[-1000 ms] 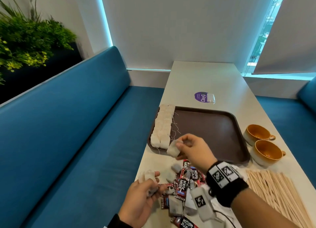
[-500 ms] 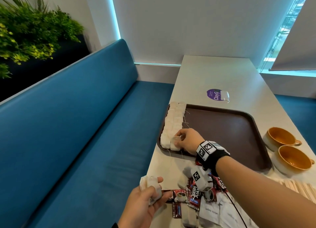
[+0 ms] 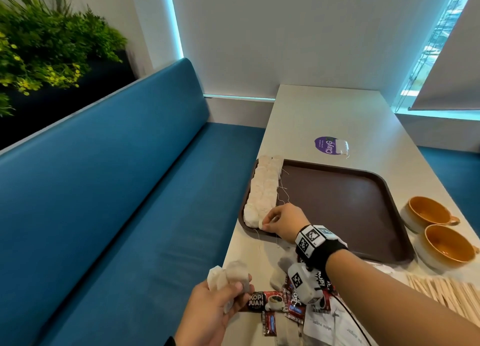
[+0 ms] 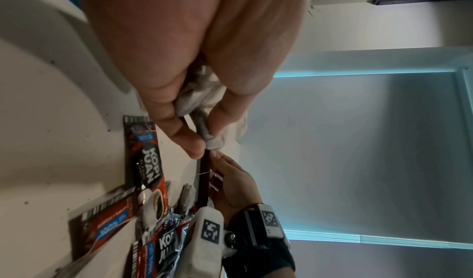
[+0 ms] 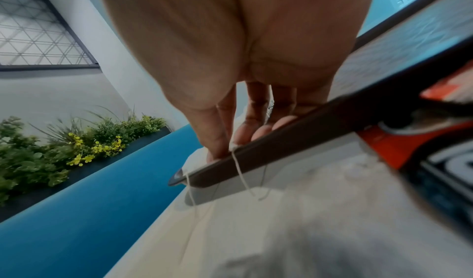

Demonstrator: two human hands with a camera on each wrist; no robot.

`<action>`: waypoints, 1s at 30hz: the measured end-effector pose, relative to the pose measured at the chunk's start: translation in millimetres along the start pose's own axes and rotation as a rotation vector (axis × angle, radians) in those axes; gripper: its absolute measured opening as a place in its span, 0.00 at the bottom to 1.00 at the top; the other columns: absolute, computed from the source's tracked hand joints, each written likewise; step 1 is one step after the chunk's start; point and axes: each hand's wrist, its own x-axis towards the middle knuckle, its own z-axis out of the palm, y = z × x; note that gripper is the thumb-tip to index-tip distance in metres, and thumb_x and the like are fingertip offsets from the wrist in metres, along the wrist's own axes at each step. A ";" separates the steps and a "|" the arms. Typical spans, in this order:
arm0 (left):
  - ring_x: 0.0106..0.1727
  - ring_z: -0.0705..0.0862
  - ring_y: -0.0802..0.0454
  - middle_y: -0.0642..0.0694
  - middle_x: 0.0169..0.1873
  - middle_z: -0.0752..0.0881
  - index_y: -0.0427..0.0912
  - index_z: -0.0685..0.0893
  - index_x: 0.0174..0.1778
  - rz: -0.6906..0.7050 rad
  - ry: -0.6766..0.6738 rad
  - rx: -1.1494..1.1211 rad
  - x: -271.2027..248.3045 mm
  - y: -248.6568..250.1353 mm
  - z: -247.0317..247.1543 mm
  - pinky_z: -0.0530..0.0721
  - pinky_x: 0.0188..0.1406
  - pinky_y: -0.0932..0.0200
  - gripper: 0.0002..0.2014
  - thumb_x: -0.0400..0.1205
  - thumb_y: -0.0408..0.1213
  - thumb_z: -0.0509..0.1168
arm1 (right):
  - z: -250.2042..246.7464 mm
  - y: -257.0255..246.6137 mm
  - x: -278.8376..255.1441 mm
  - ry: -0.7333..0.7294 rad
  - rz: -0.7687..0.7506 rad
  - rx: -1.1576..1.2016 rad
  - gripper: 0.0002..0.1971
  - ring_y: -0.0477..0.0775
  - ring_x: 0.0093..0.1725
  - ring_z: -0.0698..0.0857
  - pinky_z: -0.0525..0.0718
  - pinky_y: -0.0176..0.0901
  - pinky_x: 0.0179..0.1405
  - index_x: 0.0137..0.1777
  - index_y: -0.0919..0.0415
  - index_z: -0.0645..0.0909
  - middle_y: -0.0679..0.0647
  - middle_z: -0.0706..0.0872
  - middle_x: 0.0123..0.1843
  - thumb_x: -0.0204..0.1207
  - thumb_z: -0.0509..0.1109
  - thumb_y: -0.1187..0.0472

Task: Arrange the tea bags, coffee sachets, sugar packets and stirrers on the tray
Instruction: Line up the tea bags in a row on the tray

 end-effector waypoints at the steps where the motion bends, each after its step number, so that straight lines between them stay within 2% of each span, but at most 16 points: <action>1: 0.48 0.90 0.34 0.25 0.48 0.91 0.20 0.89 0.49 0.014 -0.005 0.006 0.1 0.8 0.3 0.91 0.46 0.49 0.07 0.79 0.15 0.67 | 0.3 -1.4 -0.6 0.007 0.006 0.009 0.04 0.41 0.41 0.86 0.82 0.32 0.40 0.42 0.52 0.92 0.43 0.90 0.40 0.73 0.84 0.56; 3: 0.48 0.88 0.36 0.26 0.47 0.91 0.23 0.91 0.46 0.036 -0.011 0.007 0.6 3.0 1.7 0.86 0.49 0.49 0.08 0.80 0.16 0.67 | -0.2 -3.1 -1.7 0.010 0.009 0.018 0.04 0.41 0.41 0.86 0.84 0.33 0.42 0.40 0.51 0.91 0.43 0.90 0.40 0.72 0.84 0.56; 7: 0.50 0.89 0.39 0.29 0.50 0.91 0.22 0.88 0.52 0.081 0.021 -0.032 6.3 10.4 7.0 0.86 0.52 0.50 0.07 0.81 0.18 0.67 | -7.6 -6.9 -14.5 0.082 -0.042 0.104 0.04 0.42 0.37 0.83 0.77 0.32 0.34 0.40 0.50 0.90 0.44 0.87 0.38 0.75 0.80 0.54; 9: 0.52 0.90 0.40 0.29 0.52 0.92 0.24 0.87 0.56 0.098 0.028 -0.037 12.9 14.9 9.3 0.86 0.54 0.50 0.09 0.81 0.19 0.68 | -13.7 -9.9 -22.6 0.074 -0.075 0.207 0.05 0.43 0.33 0.83 0.78 0.33 0.34 0.43 0.51 0.90 0.48 0.88 0.38 0.77 0.78 0.52; 13: 0.52 0.91 0.43 0.31 0.52 0.92 0.25 0.85 0.60 0.144 -0.041 0.019 24.7 24.3 15.3 0.87 0.53 0.55 0.12 0.81 0.22 0.69 | -24.4 -21.8 -46.9 -0.027 -0.151 0.464 0.12 0.44 0.31 0.85 0.87 0.40 0.38 0.45 0.59 0.87 0.52 0.89 0.37 0.77 0.80 0.50; 16: 0.50 0.91 0.45 0.32 0.49 0.92 0.26 0.87 0.58 0.171 -0.101 0.063 31.0 31.2 22.1 0.88 0.49 0.58 0.11 0.80 0.22 0.69 | -25.8 -26.8 -59.9 -0.146 -0.165 0.637 0.15 0.52 0.36 0.87 0.89 0.48 0.41 0.50 0.64 0.83 0.54 0.89 0.38 0.75 0.82 0.54; 19: 0.46 0.90 0.46 0.32 0.45 0.91 0.25 0.88 0.54 0.208 -0.146 0.140 37.6 35.8 28.5 0.88 0.44 0.60 0.09 0.80 0.22 0.70 | -24.1 -26.0 -62.8 -0.266 -0.144 0.633 0.19 0.54 0.38 0.87 0.88 0.44 0.37 0.60 0.64 0.84 0.60 0.90 0.43 0.73 0.84 0.58; 21: 0.45 0.89 0.47 0.33 0.44 0.91 0.26 0.88 0.54 0.218 -0.166 0.192 41.1 38.9 32.5 0.87 0.44 0.60 0.08 0.80 0.24 0.71 | -22.6 -24.1 -61.3 -0.285 -0.182 0.535 0.15 0.51 0.37 0.88 0.87 0.40 0.35 0.58 0.66 0.87 0.60 0.91 0.42 0.75 0.82 0.61; 24: 0.40 0.85 0.49 0.38 0.40 0.89 0.28 0.87 0.50 0.194 -0.118 0.197 50.4 43.4 36.1 0.85 0.42 0.59 0.06 0.81 0.27 0.72 | -20.4 -20.6 -51.3 -0.163 -0.168 0.458 0.08 0.45 0.34 0.87 0.88 0.38 0.37 0.51 0.65 0.90 0.60 0.92 0.40 0.77 0.80 0.61; 27: 0.33 0.80 0.51 0.43 0.36 0.83 0.36 0.83 0.50 0.102 -0.002 0.160 67.7 49.4 31.3 0.82 0.32 0.58 0.05 0.83 0.33 0.71 | -16.3 -12.5 -29.5 0.034 -0.074 0.457 0.05 0.41 0.28 0.84 0.85 0.37 0.32 0.48 0.61 0.90 0.53 0.90 0.36 0.77 0.80 0.61; 30: 0.27 0.71 0.54 0.47 0.28 0.74 0.35 0.82 0.51 0.097 0.050 0.215 87.2 56.0 25.8 0.71 0.21 0.62 0.06 0.85 0.35 0.69 | -7.9 -6.4 -8.4 0.104 -0.029 0.370 0.04 0.45 0.34 0.85 0.84 0.40 0.39 0.46 0.56 0.91 0.50 0.91 0.38 0.76 0.81 0.57</action>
